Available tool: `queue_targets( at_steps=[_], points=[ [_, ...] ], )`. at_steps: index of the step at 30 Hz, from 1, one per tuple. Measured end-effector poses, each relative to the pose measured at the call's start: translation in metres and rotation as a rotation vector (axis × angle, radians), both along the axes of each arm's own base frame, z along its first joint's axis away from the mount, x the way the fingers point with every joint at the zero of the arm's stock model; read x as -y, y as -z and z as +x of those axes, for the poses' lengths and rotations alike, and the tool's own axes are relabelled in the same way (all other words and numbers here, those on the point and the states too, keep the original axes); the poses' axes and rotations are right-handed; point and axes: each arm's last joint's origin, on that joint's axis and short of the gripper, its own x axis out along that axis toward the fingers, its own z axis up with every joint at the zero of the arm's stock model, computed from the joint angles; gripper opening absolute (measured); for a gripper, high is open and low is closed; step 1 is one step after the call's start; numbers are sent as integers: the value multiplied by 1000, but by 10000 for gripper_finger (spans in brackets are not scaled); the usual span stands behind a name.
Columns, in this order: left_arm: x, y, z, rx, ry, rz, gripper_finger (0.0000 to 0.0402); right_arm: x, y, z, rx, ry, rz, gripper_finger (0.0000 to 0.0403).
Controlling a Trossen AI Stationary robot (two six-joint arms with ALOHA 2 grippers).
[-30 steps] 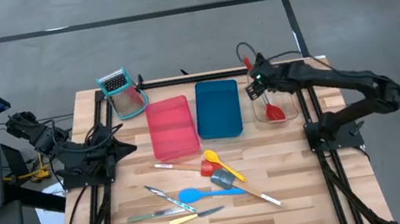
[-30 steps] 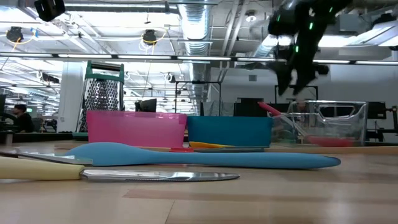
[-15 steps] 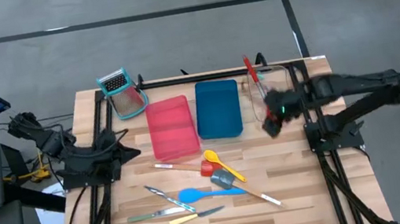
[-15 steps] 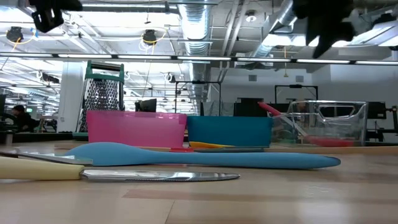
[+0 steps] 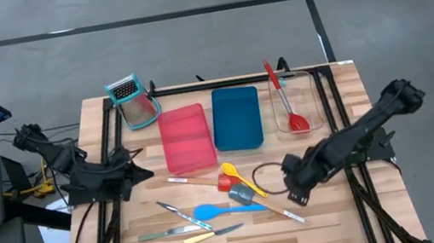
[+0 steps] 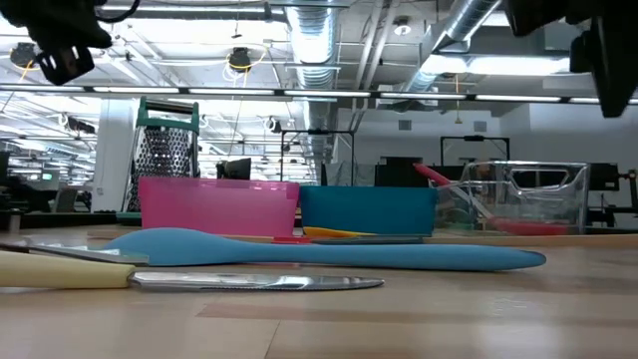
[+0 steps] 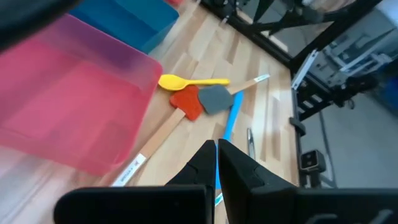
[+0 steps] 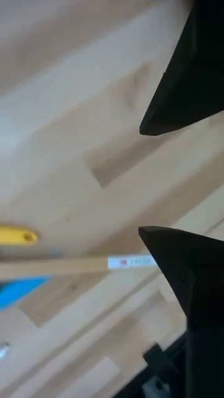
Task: Pick & Place Kitchen Items
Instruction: Put the gray spatula into the blue bin
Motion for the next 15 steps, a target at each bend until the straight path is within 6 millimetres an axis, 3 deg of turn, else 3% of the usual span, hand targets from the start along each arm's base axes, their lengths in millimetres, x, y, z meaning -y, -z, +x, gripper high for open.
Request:
queue_targets(
  at_steps=[9,15],
  points=[
    [-21,5,-29,171,39,-36,2,-18,36,27,-39,-16,32,251],
    [-25,14,-36,208,57,-54,2,-31,58,47,-2,-54,101,251]
  ],
)
